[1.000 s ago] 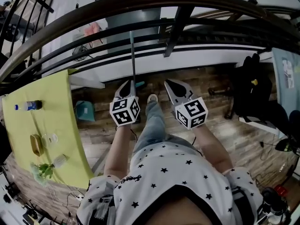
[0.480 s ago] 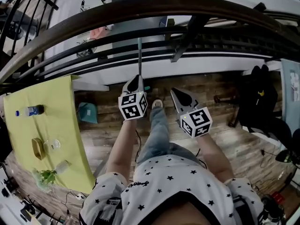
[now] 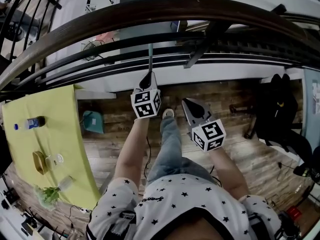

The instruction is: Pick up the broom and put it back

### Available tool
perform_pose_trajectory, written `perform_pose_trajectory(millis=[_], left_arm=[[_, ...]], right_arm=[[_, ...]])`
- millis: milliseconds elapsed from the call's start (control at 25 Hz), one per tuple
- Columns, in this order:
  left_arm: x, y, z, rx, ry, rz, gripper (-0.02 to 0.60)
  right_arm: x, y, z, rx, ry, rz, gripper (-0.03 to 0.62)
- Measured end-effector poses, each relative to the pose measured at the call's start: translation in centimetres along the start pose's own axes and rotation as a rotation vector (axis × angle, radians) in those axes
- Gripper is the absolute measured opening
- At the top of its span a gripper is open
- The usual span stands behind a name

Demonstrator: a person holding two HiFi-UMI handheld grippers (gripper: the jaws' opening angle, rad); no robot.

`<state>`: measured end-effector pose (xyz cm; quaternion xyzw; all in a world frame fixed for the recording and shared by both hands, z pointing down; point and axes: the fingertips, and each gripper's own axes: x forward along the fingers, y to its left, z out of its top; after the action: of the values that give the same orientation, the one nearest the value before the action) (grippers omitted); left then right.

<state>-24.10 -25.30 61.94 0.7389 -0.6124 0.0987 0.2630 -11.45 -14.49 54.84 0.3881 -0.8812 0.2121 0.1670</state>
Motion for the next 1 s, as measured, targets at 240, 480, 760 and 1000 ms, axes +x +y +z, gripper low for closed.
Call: perform_pose_trajectory(millis=[240, 480, 760, 1000], left_arm=[[3.2, 1.2, 0.1, 0.018, -0.008, -0.001, 0.012], [6.3, 2.3, -0.1, 0.042, -0.001, -0.010, 0.017], [10.2, 3.3, 0.1, 0.046, -0.006, -0.009, 0.178], [13.0, 4.4, -0.3, 0.087, 0.008, 0.008, 0.196]], right_arm=[[0.8, -0.6, -1.3, 0.011, 0.024, -0.004, -0.006], [1.7, -1.2, -2.3, 0.024, 0.041, -0.003, -0.006], [2.2, -2.4, -3.4, 0.036, 0.065, -0.012, -0.006], [2.9, -2.8, -4.5, 0.043, 0.081, -0.017, -0.006]])
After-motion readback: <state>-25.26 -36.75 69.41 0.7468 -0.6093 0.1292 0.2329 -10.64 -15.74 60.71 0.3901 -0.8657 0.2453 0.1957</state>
